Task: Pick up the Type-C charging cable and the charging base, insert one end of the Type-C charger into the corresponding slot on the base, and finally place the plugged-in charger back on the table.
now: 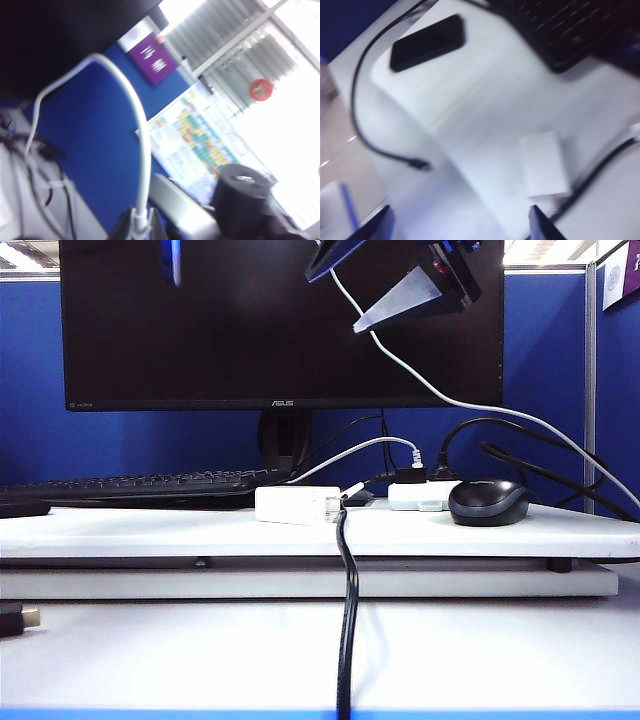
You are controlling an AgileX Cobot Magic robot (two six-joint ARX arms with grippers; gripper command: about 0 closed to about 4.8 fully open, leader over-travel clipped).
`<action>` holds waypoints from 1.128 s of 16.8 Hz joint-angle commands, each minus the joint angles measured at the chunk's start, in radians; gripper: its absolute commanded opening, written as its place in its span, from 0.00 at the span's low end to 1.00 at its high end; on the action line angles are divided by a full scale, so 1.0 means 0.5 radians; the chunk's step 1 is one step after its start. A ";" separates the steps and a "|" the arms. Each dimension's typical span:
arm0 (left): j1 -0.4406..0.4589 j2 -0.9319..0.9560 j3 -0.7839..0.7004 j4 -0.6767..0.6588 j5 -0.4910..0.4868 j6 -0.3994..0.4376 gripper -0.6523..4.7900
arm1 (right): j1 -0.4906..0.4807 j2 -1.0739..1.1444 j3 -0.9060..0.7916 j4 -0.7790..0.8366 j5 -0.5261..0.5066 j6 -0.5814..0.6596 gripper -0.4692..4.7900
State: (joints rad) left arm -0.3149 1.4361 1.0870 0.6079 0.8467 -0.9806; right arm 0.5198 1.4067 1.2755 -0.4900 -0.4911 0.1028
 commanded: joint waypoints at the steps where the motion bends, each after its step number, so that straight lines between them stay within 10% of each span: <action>1: 0.034 -0.188 0.080 -0.283 -0.082 0.178 0.11 | 0.004 0.006 0.009 0.046 0.096 -0.106 0.76; 2: 0.038 -0.392 0.278 -1.221 -0.564 0.851 0.11 | 0.031 0.072 0.010 0.034 0.153 -0.134 0.76; 19: 0.114 -0.421 0.295 -1.350 -0.710 0.792 0.11 | 0.202 1.078 0.702 -0.484 0.484 -0.634 0.76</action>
State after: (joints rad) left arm -0.2623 1.2297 1.2278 -0.0662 0.4950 -0.5808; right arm 0.6125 1.9427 1.6222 -0.7345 -0.2417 -0.2104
